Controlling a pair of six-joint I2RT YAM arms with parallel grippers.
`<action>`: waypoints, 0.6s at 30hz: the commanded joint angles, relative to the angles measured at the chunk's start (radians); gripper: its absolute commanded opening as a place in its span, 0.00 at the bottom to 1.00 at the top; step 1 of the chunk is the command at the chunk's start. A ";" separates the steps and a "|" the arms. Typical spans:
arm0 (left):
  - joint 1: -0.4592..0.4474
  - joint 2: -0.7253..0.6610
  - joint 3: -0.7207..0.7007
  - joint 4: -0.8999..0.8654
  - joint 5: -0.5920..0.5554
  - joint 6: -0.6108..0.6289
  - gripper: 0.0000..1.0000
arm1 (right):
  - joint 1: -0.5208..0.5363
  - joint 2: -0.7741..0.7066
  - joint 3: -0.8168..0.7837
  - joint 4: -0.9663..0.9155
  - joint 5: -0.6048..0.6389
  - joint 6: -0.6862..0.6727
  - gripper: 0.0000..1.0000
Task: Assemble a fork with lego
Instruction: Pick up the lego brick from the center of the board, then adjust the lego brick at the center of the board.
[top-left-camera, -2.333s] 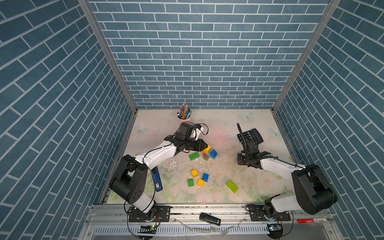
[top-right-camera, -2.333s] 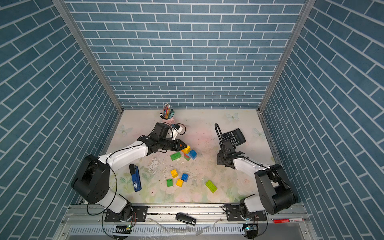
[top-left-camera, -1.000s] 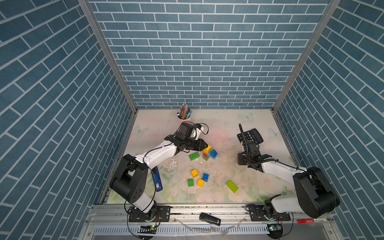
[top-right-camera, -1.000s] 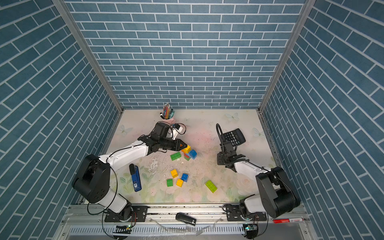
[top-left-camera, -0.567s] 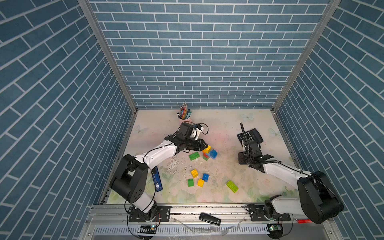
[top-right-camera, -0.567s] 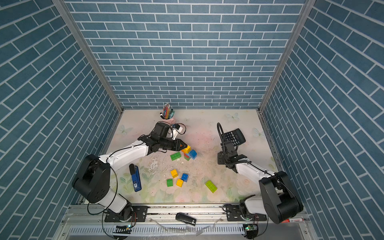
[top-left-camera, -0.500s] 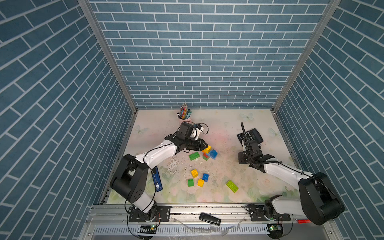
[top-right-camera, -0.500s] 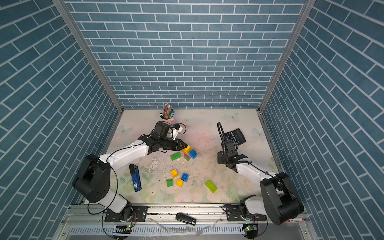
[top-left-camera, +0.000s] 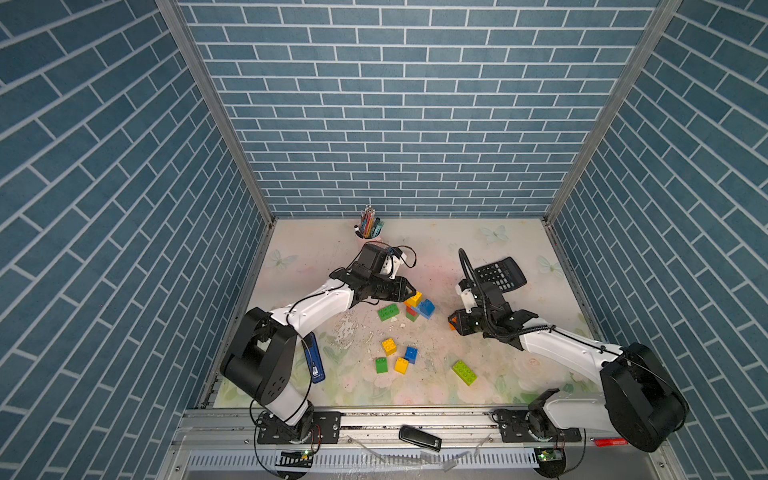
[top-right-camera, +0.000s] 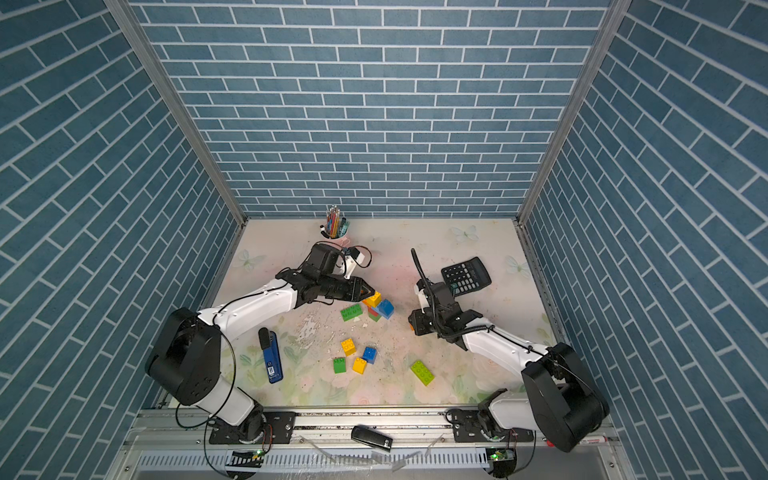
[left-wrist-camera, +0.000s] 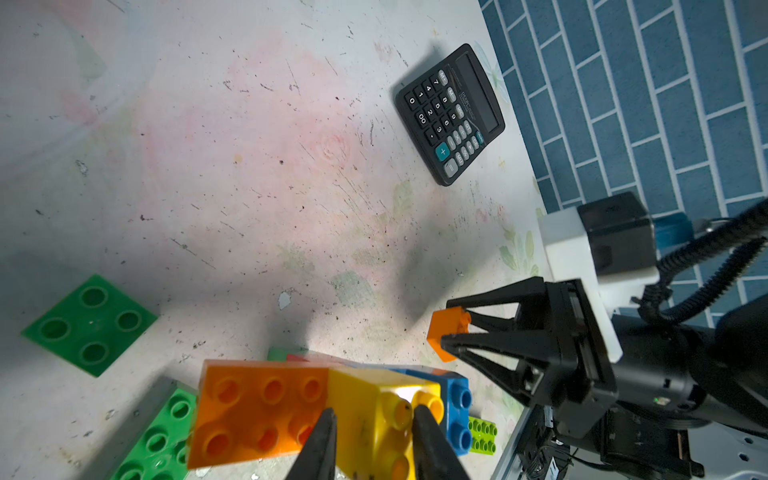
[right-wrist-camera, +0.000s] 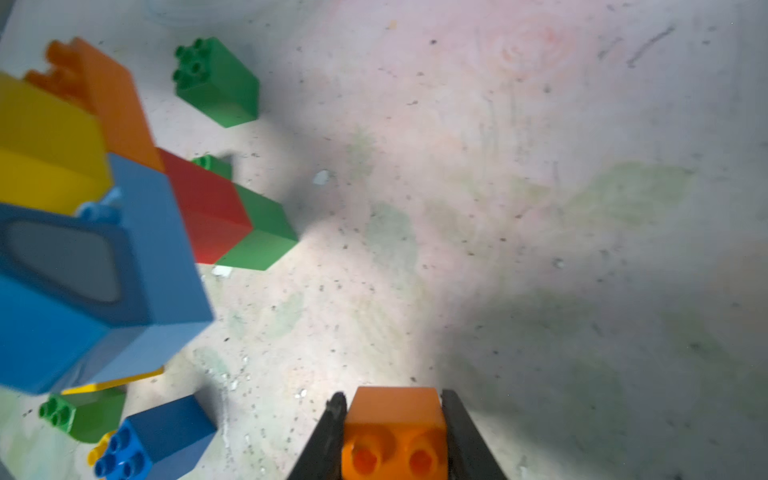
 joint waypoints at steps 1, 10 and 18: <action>0.006 0.001 0.041 -0.008 0.012 -0.004 0.36 | 0.019 0.005 0.007 0.011 -0.006 0.034 0.15; 0.032 0.013 0.079 0.002 0.008 -0.014 0.39 | 0.051 -0.118 -0.002 -0.096 -0.015 -0.045 0.00; 0.044 0.186 0.252 -0.145 -0.051 0.025 0.27 | 0.160 -0.178 0.025 -0.091 -0.110 -0.112 0.00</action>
